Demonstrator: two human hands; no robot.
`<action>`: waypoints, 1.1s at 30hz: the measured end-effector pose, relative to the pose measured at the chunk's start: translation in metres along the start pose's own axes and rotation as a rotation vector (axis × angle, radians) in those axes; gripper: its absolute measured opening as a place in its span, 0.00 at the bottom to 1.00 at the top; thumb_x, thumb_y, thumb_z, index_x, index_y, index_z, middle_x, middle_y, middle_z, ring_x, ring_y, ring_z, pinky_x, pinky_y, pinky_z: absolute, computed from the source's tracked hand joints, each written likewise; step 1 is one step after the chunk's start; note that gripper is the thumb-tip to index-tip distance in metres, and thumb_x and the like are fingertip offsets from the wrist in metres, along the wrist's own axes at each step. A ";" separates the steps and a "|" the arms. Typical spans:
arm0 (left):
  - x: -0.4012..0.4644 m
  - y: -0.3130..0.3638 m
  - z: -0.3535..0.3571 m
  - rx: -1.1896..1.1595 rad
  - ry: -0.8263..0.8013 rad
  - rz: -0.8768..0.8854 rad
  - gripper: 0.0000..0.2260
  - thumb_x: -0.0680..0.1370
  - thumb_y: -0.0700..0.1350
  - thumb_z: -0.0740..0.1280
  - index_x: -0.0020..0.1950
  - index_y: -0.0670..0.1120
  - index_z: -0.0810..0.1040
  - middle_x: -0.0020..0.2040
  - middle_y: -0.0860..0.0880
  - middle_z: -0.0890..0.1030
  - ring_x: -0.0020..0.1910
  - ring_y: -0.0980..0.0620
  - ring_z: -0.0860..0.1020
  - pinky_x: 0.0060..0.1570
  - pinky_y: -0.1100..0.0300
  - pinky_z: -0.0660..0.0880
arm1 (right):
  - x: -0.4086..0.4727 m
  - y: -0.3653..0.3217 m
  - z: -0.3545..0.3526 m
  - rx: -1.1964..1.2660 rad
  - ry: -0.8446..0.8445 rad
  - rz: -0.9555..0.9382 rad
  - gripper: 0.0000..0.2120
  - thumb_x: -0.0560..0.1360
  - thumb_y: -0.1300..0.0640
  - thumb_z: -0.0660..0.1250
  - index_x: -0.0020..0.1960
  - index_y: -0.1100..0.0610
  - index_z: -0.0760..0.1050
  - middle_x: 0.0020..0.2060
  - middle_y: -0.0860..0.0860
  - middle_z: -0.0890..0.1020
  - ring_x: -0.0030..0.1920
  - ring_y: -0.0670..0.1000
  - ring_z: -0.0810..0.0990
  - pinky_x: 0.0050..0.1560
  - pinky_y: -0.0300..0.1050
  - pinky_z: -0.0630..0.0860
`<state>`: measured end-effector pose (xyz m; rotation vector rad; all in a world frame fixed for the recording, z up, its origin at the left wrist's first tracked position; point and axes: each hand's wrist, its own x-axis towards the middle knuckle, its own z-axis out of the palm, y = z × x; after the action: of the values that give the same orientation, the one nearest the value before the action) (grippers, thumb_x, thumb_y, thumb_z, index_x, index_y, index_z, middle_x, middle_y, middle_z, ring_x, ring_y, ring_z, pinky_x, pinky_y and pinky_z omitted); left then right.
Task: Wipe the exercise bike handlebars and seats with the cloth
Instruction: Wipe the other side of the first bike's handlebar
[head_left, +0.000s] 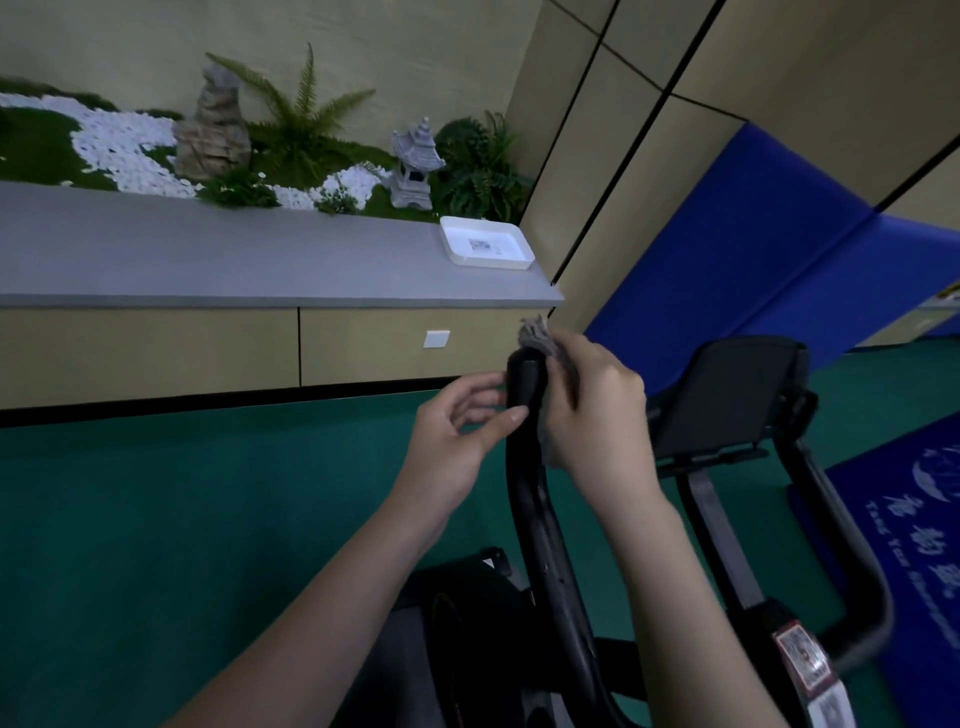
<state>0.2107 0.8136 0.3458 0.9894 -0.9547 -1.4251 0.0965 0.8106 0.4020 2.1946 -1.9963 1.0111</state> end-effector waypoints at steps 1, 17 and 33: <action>0.000 0.000 0.000 0.002 -0.006 -0.003 0.13 0.72 0.37 0.72 0.55 0.48 0.79 0.52 0.43 0.82 0.51 0.48 0.79 0.57 0.59 0.76 | -0.004 0.000 0.003 -0.004 0.048 0.008 0.12 0.78 0.64 0.62 0.61 0.62 0.77 0.47 0.59 0.83 0.46 0.59 0.80 0.44 0.42 0.70; -0.010 -0.014 -0.006 -0.041 -0.037 -0.101 0.12 0.73 0.38 0.70 0.56 0.45 0.79 0.54 0.45 0.82 0.51 0.55 0.80 0.53 0.67 0.76 | -0.038 0.005 0.007 0.138 0.268 -0.014 0.09 0.77 0.64 0.64 0.55 0.64 0.79 0.50 0.57 0.80 0.51 0.53 0.79 0.55 0.38 0.74; -0.029 -0.022 0.000 -0.067 -0.021 -0.139 0.13 0.74 0.39 0.70 0.58 0.43 0.79 0.52 0.48 0.83 0.47 0.61 0.80 0.48 0.73 0.73 | -0.022 0.011 -0.011 0.023 0.266 -0.433 0.09 0.76 0.68 0.65 0.54 0.65 0.81 0.42 0.57 0.81 0.45 0.55 0.76 0.48 0.40 0.72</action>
<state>0.2051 0.8438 0.3266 1.0089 -0.8616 -1.5755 0.0825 0.8328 0.3957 2.2186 -1.3289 1.1812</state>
